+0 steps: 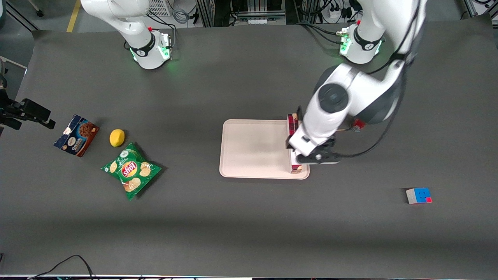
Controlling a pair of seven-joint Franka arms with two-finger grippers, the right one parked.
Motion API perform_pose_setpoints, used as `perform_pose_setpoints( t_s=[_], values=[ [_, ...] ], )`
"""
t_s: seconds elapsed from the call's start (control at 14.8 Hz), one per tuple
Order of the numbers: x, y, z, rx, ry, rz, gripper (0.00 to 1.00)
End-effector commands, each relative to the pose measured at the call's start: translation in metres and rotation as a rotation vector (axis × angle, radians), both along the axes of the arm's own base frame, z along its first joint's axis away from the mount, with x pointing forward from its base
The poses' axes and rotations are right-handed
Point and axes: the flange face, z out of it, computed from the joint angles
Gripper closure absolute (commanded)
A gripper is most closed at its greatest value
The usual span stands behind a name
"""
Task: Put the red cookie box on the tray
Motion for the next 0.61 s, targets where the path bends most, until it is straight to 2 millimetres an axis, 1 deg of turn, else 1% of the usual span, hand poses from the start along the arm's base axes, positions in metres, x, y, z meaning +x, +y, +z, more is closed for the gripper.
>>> perform_pose_setpoints(
  t_s=[0.0,0.07,0.14,0.27,0.41,0.47,0.54],
  values=[
    [-0.008,0.079,0.085,0.024,-0.009,-0.055,0.00],
    [-0.011,0.099,0.106,0.034,-0.020,-0.046,0.00],
    [-0.015,0.119,0.118,0.042,-0.018,-0.056,0.00],
    [-0.025,0.169,0.142,0.017,-0.036,-0.049,0.00],
    [-0.041,0.202,0.171,0.023,-0.066,0.005,0.00],
    [-0.050,0.211,0.181,0.039,-0.081,0.019,0.01],
    [-0.059,0.218,0.186,0.053,-0.092,0.027,0.01]
  ],
)
